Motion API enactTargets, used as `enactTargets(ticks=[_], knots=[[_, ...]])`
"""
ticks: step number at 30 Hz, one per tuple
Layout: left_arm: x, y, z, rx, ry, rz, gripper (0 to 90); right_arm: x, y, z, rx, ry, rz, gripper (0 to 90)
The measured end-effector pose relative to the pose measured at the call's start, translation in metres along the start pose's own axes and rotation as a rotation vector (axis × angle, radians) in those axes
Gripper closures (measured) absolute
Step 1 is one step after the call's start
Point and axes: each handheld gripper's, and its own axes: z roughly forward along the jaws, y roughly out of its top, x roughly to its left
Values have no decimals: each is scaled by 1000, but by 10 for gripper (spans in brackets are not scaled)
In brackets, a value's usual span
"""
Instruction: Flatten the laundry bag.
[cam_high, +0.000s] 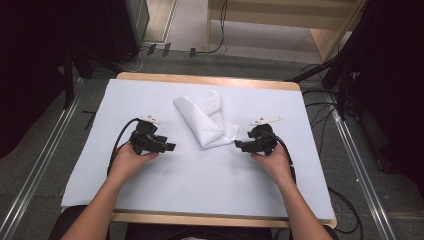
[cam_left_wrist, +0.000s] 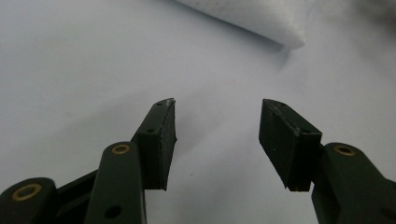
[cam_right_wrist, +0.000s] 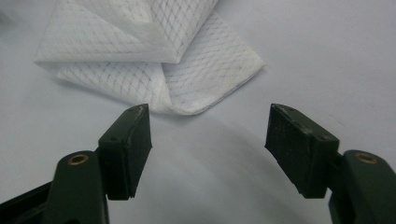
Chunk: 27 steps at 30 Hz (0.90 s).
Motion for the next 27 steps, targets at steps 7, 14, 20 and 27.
enactTargets(ticks=[7, 14, 20, 27], knots=[[-2, 2, 1, -14, 19, 40, 446, 0, 0, -4, -30, 2, 10, 389], [1, 3, -2, -45, 24, 30, 419, 6, 1, -10, -53, 3, 6, 423], [4, 4, -4, -45, 27, 24, 412, 7, 0, -9, -32, 21, 19, 427], [6, 4, -6, -37, 29, 18, 407, 7, 1, -9, -36, 25, 22, 427]])
